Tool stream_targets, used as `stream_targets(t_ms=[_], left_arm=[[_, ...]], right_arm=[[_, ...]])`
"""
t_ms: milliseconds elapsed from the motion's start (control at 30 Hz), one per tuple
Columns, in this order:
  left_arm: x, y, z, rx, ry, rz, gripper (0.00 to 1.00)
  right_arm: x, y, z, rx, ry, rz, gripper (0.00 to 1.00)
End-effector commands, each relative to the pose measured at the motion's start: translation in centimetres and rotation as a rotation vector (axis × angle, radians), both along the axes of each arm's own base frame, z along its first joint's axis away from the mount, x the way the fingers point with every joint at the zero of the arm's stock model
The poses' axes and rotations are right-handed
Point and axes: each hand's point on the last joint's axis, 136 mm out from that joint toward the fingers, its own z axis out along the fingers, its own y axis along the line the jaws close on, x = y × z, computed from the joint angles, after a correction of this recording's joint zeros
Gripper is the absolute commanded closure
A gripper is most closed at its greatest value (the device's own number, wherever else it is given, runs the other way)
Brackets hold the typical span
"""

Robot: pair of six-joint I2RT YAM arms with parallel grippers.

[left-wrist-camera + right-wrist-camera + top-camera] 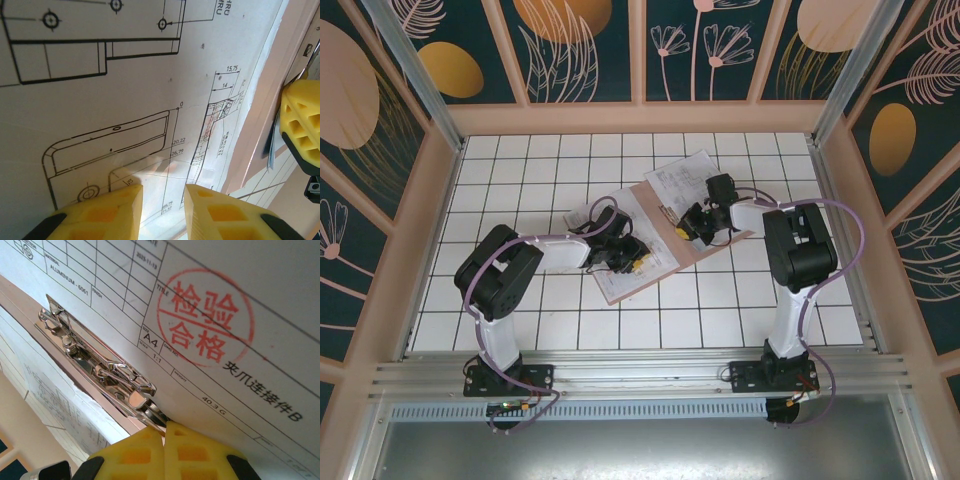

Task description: Put the files into the folder

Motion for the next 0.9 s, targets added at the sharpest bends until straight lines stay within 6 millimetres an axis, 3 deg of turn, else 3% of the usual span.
stream_targets(t_ms=[0, 200, 467, 667, 867], left_arm=[[-2.1, 2.7, -3.1, 0.117, 0.107, 0.017, 0.70], [-2.0, 2.6, -3.2, 0.118, 0.107, 0.016, 0.70], [-2.0, 2.7, -3.1, 0.122, 0.105, 0.015, 0.70], [-2.1, 2.9, -3.3, 0.131, 0.106, 0.015, 0.70], [-1.7, 4.1, -3.3, 0.161, 0.099, 0.019, 0.70]], right_arm=[[-5.0, -3.9, -7.1, -0.241, 0.252, -0.068, 1.00], [-2.6, -1.0, -3.3, -0.122, 0.177, -0.056, 1.00], [-0.9, -0.3, -0.7, -0.089, 0.129, -0.064, 1.00], [0.6, 0.1, 1.7, -0.072, 0.054, -0.061, 0.67], [2.3, 1.1, 6.0, -0.036, -0.052, -0.036, 0.53]])
